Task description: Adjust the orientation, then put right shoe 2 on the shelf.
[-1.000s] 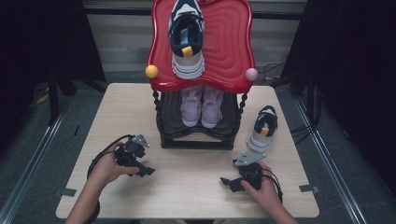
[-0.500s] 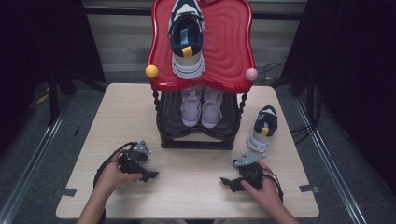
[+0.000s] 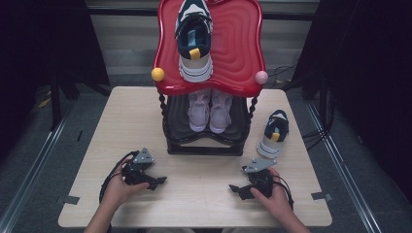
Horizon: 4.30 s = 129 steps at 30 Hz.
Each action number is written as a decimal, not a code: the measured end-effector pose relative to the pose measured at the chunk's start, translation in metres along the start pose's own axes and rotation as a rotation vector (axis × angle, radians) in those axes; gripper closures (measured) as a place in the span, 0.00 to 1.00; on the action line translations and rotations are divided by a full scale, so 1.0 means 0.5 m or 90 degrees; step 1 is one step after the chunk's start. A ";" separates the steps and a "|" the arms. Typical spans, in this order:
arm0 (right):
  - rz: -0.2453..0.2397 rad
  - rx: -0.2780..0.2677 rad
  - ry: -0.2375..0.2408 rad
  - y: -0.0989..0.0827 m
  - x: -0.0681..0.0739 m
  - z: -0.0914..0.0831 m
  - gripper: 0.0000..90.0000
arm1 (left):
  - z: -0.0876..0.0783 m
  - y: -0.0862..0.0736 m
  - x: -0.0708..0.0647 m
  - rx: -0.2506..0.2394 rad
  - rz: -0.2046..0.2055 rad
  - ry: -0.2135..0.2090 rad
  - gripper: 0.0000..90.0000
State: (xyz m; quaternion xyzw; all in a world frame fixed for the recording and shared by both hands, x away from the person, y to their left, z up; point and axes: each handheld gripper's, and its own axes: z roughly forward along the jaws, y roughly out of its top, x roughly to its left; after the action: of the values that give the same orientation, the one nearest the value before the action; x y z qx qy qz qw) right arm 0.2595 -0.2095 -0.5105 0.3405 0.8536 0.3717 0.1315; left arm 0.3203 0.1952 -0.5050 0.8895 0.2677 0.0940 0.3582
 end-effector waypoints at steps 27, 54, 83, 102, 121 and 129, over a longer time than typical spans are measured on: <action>-0.034 0.098 0.005 0.024 -0.045 -0.060 0.25 | 0.001 -0.012 -0.002 -0.030 0.002 0.004 0.11; -0.047 0.260 0.045 0.095 -0.144 -0.140 0.36 | 0.001 -0.011 -0.003 -0.027 0.004 -0.001 0.10; -0.085 0.300 -0.010 0.178 -0.228 -0.196 0.42 | 0.003 -0.011 -0.005 -0.024 0.004 -0.010 0.07; -0.096 0.321 -0.060 0.188 -0.284 -0.145 0.48 | 0.004 -0.011 -0.006 -0.024 0.005 -0.010 0.06; -0.166 0.354 0.002 0.183 -0.228 -0.168 0.85 | 0.003 -0.011 -0.005 -0.022 0.010 -0.011 0.06; -0.092 0.324 0.006 0.174 -0.224 -0.183 0.60 | 0.004 -0.011 -0.005 -0.023 0.008 -0.011 0.06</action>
State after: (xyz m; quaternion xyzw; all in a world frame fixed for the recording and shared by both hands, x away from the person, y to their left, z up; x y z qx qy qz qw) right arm 0.3400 -0.2928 -0.3878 0.2994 0.9422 0.1359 0.0640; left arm 0.3167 0.1960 -0.5099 0.8853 0.2570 0.0933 0.3762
